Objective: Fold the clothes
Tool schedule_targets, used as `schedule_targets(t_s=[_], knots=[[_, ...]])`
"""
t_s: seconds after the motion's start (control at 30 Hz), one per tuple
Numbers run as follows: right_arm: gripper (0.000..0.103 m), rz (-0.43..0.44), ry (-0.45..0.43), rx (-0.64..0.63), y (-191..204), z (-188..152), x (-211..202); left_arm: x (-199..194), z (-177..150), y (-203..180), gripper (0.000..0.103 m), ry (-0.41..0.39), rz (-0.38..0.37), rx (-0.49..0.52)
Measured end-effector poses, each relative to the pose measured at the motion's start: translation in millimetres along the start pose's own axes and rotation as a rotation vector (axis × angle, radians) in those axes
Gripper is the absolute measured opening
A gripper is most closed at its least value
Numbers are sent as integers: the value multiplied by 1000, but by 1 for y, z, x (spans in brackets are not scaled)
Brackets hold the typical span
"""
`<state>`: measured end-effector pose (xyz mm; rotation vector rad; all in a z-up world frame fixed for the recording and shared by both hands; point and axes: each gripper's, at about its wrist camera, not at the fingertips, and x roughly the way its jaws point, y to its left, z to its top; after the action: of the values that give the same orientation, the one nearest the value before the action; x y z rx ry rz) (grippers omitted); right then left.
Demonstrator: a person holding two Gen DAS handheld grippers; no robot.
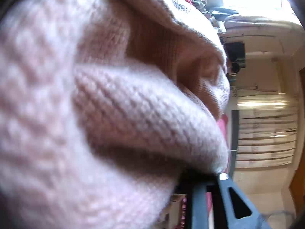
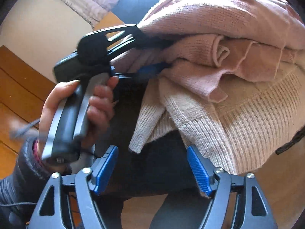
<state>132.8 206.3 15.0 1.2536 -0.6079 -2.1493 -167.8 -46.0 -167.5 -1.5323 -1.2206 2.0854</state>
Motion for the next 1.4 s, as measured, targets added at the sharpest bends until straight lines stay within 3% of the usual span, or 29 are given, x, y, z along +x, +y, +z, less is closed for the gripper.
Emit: schedule_targets(t_s=[0.03,0.23,0.43,0.63,0.7,0.8,0.87,0.97,1.03,1.07,1.1,1.13,1.27,1.4], knots=[[84,7,-3,-5,4,-2,-4,-2,0,-4,13,-10,17,28],[90,-10,-1,-35,39,-12,-26,-61,-17,-15,8,-151,-24,186],[90,-40,3,-23,77,-19,-52,-181,-61,33,7,-305,-70,249],[90,-30,26,-74,141,-29,-60,-302,-118,147,7,-466,23,95],[90,-17,46,-104,146,-16,-31,-327,-140,183,7,-518,64,15],[90,-6,90,-148,98,-2,31,-365,-169,234,3,-603,137,-102],[90,3,125,-170,109,-24,40,-391,-187,264,0,-667,197,-177],[90,2,166,-212,153,-10,100,-434,-217,297,1,-765,304,-244],[90,-6,175,-252,169,-30,112,-449,-226,306,11,-782,307,-237],[90,-19,172,-278,158,-60,101,-449,-225,304,21,-777,320,-220],[90,-38,163,-301,142,-89,101,-449,-224,301,23,-771,334,-200],[90,-60,154,-324,141,-93,98,-442,-218,292,27,-752,354,-150],[94,-184,92,-450,134,-80,137,-383,-171,246,35,-591,415,113],[100,-371,15,-695,126,-39,116,-330,-132,210,38,-450,412,278]])
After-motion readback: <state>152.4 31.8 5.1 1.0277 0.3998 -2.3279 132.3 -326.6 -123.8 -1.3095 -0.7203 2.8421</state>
